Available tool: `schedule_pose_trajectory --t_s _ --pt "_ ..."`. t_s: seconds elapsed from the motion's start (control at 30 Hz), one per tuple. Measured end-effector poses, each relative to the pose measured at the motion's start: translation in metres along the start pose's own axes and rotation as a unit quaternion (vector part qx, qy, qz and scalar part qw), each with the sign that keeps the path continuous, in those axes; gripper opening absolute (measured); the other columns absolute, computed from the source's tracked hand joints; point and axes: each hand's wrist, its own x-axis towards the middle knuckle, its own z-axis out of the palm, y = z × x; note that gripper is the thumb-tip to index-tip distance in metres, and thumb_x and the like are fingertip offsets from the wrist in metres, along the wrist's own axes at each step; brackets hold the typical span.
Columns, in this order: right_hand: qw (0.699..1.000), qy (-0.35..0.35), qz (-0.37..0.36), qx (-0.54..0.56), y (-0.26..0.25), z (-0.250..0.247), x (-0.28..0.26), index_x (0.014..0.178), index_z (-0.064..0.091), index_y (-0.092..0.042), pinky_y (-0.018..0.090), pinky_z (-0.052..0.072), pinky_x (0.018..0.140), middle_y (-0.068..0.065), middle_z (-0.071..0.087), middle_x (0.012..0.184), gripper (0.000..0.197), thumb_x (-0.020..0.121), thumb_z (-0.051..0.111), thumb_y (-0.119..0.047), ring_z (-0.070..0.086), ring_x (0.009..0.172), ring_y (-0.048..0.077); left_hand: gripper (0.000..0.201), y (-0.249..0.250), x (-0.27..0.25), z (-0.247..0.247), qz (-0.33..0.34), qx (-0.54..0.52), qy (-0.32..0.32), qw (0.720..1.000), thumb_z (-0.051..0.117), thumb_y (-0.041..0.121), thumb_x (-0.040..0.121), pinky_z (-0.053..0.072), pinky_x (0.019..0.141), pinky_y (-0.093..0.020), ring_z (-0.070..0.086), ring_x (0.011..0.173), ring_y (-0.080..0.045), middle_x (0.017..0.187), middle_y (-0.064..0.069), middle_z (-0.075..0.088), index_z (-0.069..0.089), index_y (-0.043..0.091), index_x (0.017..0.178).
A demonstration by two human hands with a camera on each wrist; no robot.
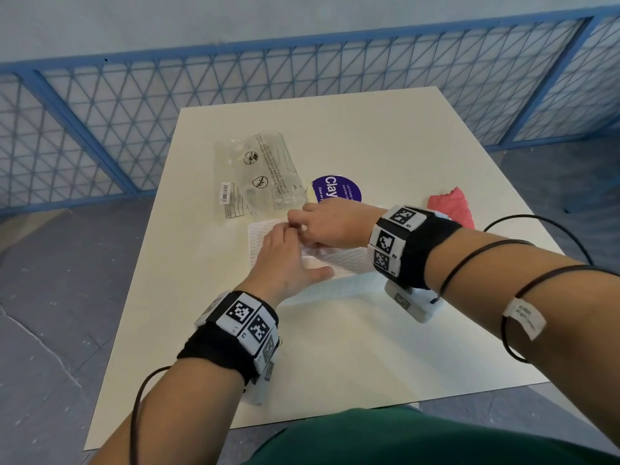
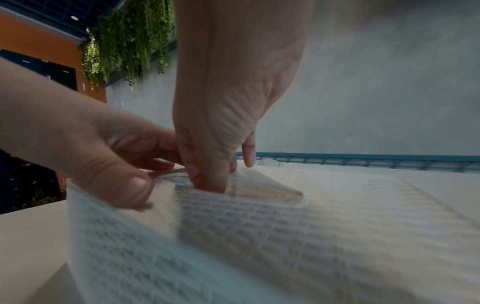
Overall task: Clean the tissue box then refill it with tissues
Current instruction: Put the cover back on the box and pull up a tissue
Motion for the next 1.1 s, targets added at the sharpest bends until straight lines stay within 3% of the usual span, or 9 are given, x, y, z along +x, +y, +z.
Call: schedule_pose_trajectory --t_s 0.23,0.4,0.57,0.63,0.7,0.77,0.83,0.97,1.1 --pt "0.999 0.035 0.016 0.036 0.003 0.004 -0.010 0.110 0.060 -0.014 0.033 0.038 0.060 0.003 0.044 0.123 0.019 0.095 0.051 -0.021 0.052 0.097 0.022 0.098 0.003 0.002 -0.002 -0.007 0.003 -0.013 1.000 0.075 0.054 0.071 0.024 0.112 -0.033 0.021 0.137 -0.023 0.144 -0.006 0.026 0.028 0.005 0.142" --pt "0.992 0.063 0.045 0.102 -0.001 0.006 -0.020 0.107 0.055 -0.016 0.031 0.032 0.059 0.004 0.047 0.115 0.015 0.097 0.047 -0.023 0.042 0.074 0.019 0.099 0.003 0.001 -0.003 -0.008 -0.006 -0.016 1.000 0.075 0.054 0.071 0.022 0.113 -0.033 0.019 0.139 -0.023 0.146 -0.006 0.023 0.026 0.006 0.143" --pt "0.985 0.096 0.050 0.134 -0.007 0.017 -0.026 0.113 0.055 -0.015 0.034 0.044 0.070 0.006 0.051 0.116 0.019 0.097 0.046 -0.020 0.050 0.089 0.023 0.097 0.003 0.002 -0.002 -0.001 0.007 -0.026 1.000 0.072 0.056 0.073 0.021 0.113 -0.034 0.017 0.140 -0.024 0.147 -0.005 0.021 0.025 0.013 0.145" --pt "0.969 0.116 0.077 0.206 -0.011 0.020 -0.027 0.106 0.055 -0.010 0.034 0.045 0.074 0.009 0.057 0.103 0.014 0.098 0.045 -0.016 0.049 0.085 0.022 0.083 0.002 0.003 -0.002 -0.004 -0.007 -0.035 0.999 0.072 0.052 0.075 0.022 0.113 -0.036 0.017 0.139 -0.024 0.146 -0.004 0.021 0.033 0.018 0.141" --pt "0.931 0.126 0.121 0.320 -0.013 0.022 -0.027 0.098 0.053 -0.007 0.030 0.041 0.070 0.010 0.061 0.094 0.008 0.096 0.048 -0.013 0.050 0.079 0.022 0.055 0.002 0.005 -0.002 -0.005 -0.038 -0.012 0.999 0.067 0.040 0.082 0.025 0.110 -0.034 0.022 0.135 -0.024 0.140 -0.003 0.028 0.046 0.021 0.130" --pt "0.897 0.122 0.157 0.396 -0.014 0.022 -0.028 0.103 0.053 -0.006 0.029 0.044 0.072 0.009 0.062 0.098 0.011 0.093 0.053 -0.011 0.056 0.082 0.022 0.029 0.001 0.006 -0.001 -0.001 -0.054 0.029 0.998 0.060 0.026 0.090 0.028 0.101 -0.027 0.029 0.129 -0.022 0.130 -0.003 0.037 0.056 0.018 0.117" --pt "0.879 0.118 0.177 0.426 -0.014 0.024 -0.029 0.108 0.053 -0.006 0.032 0.049 0.079 0.009 0.062 0.102 0.019 0.089 0.058 -0.009 0.059 0.088 0.023 0.015 0.001 0.007 -0.001 0.006 -0.049 0.062 0.997 0.056 0.019 0.093 0.029 0.091 -0.023 0.033 0.122 -0.022 0.120 -0.003 0.042 0.060 0.013 0.106" --pt "0.895 0.118 0.207 0.378 -0.016 0.031 -0.031 0.105 0.057 -0.010 0.033 0.050 0.082 0.005 0.061 0.105 0.019 0.089 0.062 -0.019 0.057 0.091 0.019 0.015 0.005 0.006 -0.001 0.031 -0.015 0.082 0.996 0.050 0.014 0.096 0.036 0.087 -0.028 0.038 0.114 -0.027 0.114 -0.008 0.048 0.059 0.008 0.105" --pt "0.903 0.125 0.243 0.333 -0.018 0.034 -0.033 0.095 0.057 -0.012 0.034 0.048 0.078 0.004 0.059 0.100 0.009 0.093 0.052 -0.020 0.051 0.084 0.019 0.014 0.010 0.005 -0.001 0.037 0.000 0.095 0.995 0.039 0.012 0.099 0.041 0.084 -0.039 0.042 0.102 -0.030 0.110 -0.011 0.049 0.052 0.009 0.105"
